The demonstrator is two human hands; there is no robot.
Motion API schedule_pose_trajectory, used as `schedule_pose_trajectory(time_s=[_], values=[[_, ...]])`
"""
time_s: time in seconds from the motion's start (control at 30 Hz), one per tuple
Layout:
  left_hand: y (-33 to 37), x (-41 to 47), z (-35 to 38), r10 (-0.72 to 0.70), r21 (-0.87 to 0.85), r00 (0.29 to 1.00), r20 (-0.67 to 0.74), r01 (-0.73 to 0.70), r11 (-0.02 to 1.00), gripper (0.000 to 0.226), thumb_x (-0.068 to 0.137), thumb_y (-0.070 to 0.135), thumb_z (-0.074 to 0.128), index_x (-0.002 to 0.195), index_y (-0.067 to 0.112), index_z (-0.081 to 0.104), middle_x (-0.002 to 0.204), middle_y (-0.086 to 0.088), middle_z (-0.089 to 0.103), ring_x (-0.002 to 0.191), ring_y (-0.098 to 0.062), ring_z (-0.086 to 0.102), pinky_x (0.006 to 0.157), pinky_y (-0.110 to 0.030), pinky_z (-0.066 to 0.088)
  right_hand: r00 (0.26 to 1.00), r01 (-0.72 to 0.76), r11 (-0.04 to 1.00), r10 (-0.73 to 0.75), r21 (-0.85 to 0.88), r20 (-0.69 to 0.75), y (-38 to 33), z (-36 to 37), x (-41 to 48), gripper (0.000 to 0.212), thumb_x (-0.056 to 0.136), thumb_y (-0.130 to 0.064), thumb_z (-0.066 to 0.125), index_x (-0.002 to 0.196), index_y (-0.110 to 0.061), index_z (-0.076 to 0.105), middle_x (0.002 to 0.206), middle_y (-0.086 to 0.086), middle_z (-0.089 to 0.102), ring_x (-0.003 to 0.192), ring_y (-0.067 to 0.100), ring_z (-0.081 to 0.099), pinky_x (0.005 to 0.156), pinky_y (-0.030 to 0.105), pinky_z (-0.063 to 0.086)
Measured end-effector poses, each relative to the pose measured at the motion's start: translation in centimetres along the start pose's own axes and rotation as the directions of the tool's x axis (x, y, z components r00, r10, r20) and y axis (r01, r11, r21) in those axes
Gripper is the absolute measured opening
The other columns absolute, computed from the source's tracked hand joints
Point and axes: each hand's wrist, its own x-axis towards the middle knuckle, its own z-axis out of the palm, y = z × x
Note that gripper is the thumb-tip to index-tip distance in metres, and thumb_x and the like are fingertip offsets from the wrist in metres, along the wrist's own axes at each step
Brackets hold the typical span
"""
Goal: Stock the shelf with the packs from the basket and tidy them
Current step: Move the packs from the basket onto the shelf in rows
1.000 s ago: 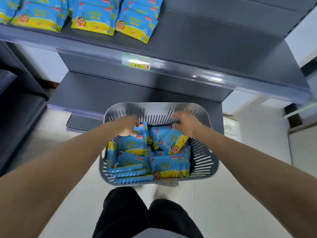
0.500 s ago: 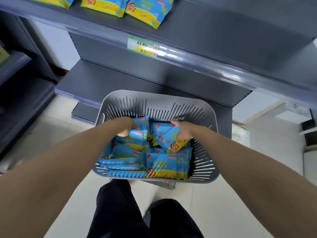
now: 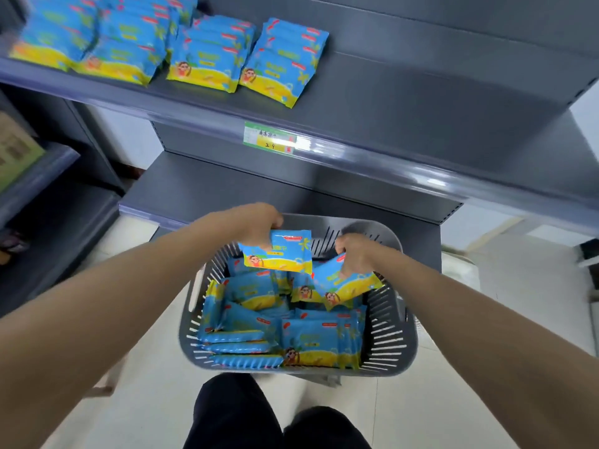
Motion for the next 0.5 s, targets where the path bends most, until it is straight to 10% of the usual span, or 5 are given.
schedule_pose_trajectory(time_s=[0.23, 0.5], values=[[-1.2, -2.7, -9.1, 0.111, -0.002, 0.983, -0.147, -0.112, 0.994, 0.021, 0.077, 0.016, 0.069, 0.095, 0.007, 0.06, 0.085, -0.006, 0.055, 0.077, -0.023, 0.05, 0.064, -0.027, 0.035, 0.947, 0.066, 0.995, -0.04, 0.071, -0.318, -3.5, -11.2, -5.7, 0.035, 0.071, -0.012, 0.074, 0.105, -0.016, 0.067, 0.093, 0.004, 0.062, 0.078, 0.018, 0.053, 0.061, 0.024, 0.042], [-8.7, -5.7, -19.3, 0.042, -0.12, 0.918, -0.394, -0.097, 0.988, 0.027, 0.077, 0.013, 0.07, 0.066, 0.012, 0.046, 0.063, 0.001, 0.038, 0.062, -0.019, 0.037, 0.054, -0.029, 0.027, 0.698, 0.203, 0.895, 0.153, 0.398, -0.7, -8.0, -22.2, -5.0, 0.036, 0.071, -0.012, 0.077, 0.105, -0.014, 0.067, 0.088, 0.001, 0.057, 0.076, 0.019, 0.053, 0.071, 0.033, 0.051]])
